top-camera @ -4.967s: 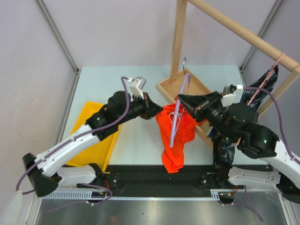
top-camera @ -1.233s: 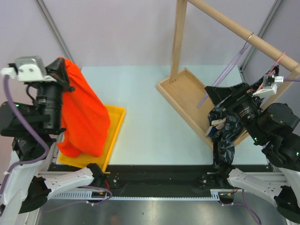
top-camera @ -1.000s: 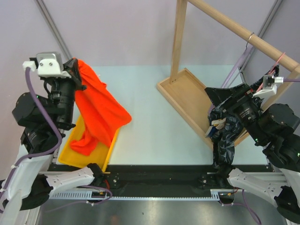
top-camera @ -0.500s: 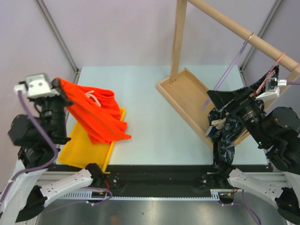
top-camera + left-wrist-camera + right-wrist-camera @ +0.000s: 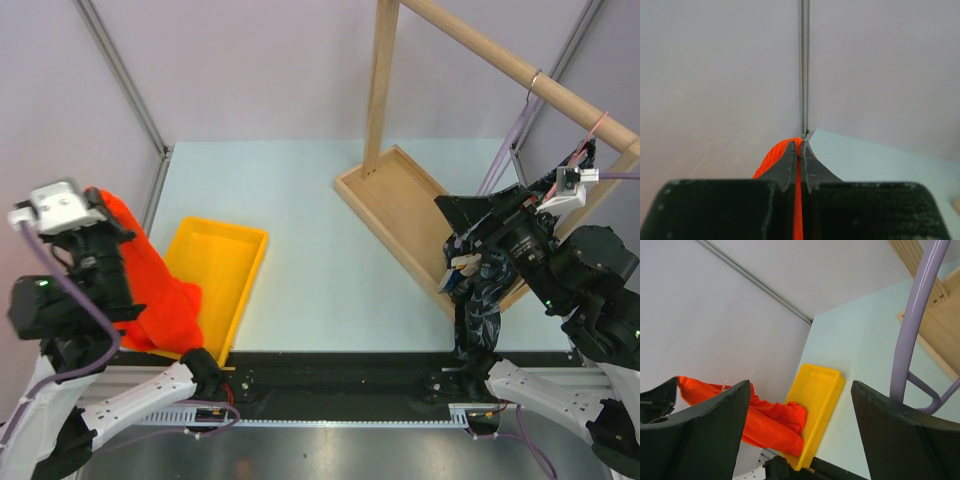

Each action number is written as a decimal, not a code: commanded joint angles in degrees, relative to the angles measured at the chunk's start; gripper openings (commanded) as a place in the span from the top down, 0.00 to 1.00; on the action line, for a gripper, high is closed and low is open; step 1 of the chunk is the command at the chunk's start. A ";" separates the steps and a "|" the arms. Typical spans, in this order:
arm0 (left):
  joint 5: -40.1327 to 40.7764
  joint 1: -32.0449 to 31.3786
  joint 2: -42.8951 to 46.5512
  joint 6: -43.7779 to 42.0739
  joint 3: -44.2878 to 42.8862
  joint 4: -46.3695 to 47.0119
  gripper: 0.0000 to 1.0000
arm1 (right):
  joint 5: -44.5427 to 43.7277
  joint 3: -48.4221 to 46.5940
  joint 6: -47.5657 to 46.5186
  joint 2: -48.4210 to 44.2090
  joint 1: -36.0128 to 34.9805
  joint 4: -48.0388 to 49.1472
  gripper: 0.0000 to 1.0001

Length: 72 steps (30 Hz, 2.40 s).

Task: Remove the shorts from the hanger

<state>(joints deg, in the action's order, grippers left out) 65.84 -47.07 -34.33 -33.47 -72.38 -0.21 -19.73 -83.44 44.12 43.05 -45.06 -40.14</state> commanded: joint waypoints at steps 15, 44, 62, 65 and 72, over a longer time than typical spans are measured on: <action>-35.31 27.18 -15.33 30.55 5.58 -21.05 1.00 | 0.48 0.56 0.09 -0.77 -0.21 -0.64 0.13; -62.15 54.72 -3.03 74.79 35.47 -35.39 0.24 | 3.11 2.23 -0.70 -2.97 -0.29 2.08 0.12; -83.95 46.91 8.22 72.76 21.67 -31.18 0.00 | -0.13 -13.76 -9.40 1.78 -0.21 -6.79 0.12; -86.40 40.40 7.97 73.99 21.93 -27.05 0.00 | -2.93 -16.75 -11.24 2.13 -0.21 -9.25 0.13; -86.60 20.76 -0.82 72.93 22.71 -23.53 0.00 | -12.17 -18.25 -13.62 -1.20 -0.29 -14.08 0.13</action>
<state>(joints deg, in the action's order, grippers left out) -19.59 -15.25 -30.15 39.00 -49.39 -28.36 -25.02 -100.92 33.78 43.75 -45.06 -50.24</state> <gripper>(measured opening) 0.996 0.874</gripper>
